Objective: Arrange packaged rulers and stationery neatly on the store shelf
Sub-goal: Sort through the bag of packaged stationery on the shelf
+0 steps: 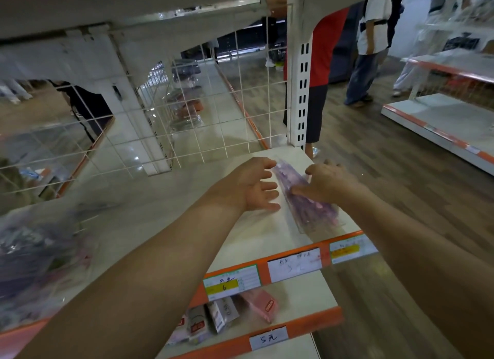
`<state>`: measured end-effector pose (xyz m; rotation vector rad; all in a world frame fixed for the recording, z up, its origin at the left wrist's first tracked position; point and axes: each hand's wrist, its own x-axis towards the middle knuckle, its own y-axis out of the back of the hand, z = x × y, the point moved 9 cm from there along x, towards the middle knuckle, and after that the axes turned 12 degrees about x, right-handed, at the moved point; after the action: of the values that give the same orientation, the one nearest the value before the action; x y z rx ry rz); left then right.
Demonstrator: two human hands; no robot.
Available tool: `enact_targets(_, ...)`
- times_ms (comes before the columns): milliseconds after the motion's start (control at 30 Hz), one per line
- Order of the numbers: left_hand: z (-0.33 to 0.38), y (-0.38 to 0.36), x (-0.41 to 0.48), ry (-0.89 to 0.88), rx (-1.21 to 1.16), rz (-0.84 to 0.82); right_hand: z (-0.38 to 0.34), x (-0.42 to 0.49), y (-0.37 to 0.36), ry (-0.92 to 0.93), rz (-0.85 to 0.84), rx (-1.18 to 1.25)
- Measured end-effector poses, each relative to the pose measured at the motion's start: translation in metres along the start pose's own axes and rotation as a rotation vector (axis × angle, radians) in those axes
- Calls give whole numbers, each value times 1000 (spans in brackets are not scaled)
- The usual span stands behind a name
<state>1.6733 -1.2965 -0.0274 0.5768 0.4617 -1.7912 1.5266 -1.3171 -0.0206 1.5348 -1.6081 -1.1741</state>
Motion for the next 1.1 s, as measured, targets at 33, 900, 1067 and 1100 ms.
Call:
enact_targets(33,0,0,1,-2,-5,-2,3,0,3,-3,17,32)
enact_targets(900,6,112,-68,-176,165,281,-95,-18,-9,311,-56,-164)
enact_targets(1067,-6,238,-142,-193,531,587,-226,-86,-42,583,-273,-24)
enact_targets(1100,-11,264,-160,-181,626,640,-250,-96,-60,641,-329,-10)
